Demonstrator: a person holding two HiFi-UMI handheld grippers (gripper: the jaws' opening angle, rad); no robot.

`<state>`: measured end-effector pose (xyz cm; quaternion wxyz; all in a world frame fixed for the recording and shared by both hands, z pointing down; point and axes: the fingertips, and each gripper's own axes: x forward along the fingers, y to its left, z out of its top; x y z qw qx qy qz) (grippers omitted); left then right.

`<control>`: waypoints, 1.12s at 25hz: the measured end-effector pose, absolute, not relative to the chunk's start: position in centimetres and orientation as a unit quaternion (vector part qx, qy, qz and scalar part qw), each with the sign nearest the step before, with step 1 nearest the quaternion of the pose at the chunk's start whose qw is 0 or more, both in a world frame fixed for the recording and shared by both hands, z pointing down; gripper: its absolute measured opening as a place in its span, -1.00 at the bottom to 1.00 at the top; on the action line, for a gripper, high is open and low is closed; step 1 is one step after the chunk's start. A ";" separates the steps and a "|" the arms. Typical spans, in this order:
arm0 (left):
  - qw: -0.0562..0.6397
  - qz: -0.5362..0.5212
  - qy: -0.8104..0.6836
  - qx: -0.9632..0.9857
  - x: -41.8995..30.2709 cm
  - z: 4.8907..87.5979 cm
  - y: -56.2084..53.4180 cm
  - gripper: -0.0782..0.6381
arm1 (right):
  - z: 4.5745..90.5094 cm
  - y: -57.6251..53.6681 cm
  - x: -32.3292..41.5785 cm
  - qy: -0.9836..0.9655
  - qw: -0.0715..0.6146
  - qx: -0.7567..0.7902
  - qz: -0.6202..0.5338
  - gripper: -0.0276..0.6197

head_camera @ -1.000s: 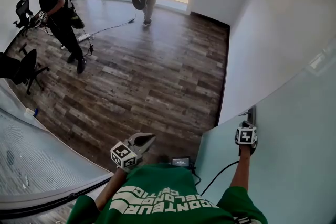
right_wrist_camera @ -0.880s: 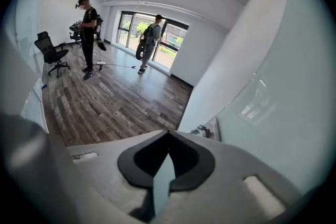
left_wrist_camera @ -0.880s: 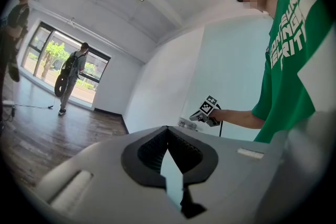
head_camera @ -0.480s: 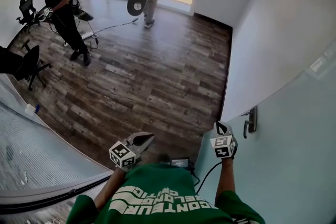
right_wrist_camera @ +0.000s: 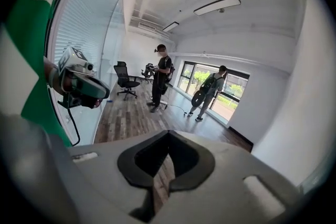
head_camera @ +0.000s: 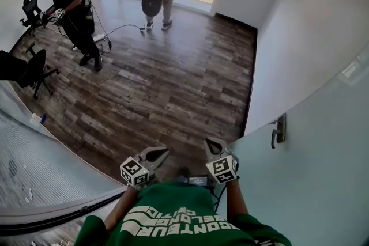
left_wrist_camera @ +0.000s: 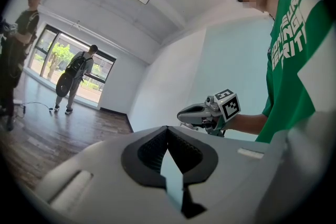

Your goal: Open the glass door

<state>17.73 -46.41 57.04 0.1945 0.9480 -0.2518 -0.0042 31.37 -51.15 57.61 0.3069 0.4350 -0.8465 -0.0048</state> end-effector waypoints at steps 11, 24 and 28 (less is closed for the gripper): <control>0.193 -0.008 -0.250 0.949 17.4 57.0 -46.2 -0.76 | 58.3 -49.8 30.2 -0.857 0.306 0.415 0.006 -0.94; 0.192 -0.006 -0.247 0.950 17.8 56.9 -46.8 -0.76 | 58.5 -50.1 30.7 -0.854 0.306 0.421 0.012 -0.94; 0.192 -0.004 -0.247 0.950 17.9 57.0 -46.9 -0.76 | 58.6 -50.1 30.9 -0.853 0.307 0.422 0.015 -0.94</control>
